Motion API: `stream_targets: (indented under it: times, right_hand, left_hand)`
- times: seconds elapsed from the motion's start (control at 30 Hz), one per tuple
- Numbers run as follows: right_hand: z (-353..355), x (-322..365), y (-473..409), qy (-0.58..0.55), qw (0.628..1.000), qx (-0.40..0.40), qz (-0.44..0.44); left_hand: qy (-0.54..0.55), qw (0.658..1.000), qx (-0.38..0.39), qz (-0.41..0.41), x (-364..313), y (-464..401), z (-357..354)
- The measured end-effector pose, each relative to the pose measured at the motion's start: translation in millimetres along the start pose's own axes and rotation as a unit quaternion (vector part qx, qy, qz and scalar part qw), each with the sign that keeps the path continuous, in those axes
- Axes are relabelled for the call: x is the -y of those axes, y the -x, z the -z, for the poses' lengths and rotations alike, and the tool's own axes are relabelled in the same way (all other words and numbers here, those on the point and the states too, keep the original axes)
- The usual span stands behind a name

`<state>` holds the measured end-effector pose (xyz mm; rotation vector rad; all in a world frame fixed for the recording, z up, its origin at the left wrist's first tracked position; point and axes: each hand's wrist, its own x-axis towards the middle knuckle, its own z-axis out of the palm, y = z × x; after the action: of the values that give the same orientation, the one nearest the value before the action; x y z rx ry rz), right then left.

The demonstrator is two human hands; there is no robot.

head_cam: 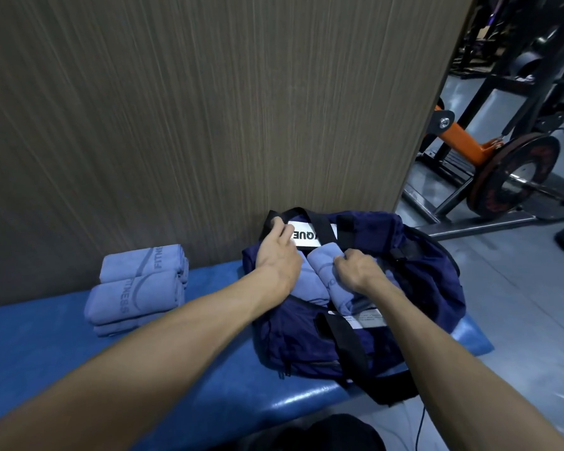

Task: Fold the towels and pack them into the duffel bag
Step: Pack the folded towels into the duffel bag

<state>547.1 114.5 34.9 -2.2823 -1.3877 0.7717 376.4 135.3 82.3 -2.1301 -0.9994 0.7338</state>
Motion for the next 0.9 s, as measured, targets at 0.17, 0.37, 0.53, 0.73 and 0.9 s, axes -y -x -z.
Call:
stream_targets:
  times: [0.17,0.37,0.53,0.73,0.9]
  right_hand:
    - [-5,6,-14,-0.03,0.999,-0.012,-0.011]
    - [-20,7,-14,0.057,0.998,-0.007,-0.013]
    - [-18,6,-17,0.045,0.999,-0.02,-0.023]
    - [-16,15,-14,0.062,0.997,-0.022,-0.038]
    - [-41,12,3,0.17,0.984,-0.058,0.008]
  left_hand:
    - [0.103,0.99,-0.092,0.031,2,6,-6]
    - [0.348,0.927,-0.141,-0.01,-9,16,-27]
    - [0.371,0.914,-0.159,-0.039,-26,32,-32]
    - [0.368,0.905,-0.205,-0.067,-23,43,-40]
    - [0.388,0.899,-0.19,-0.064,-22,42,-44]
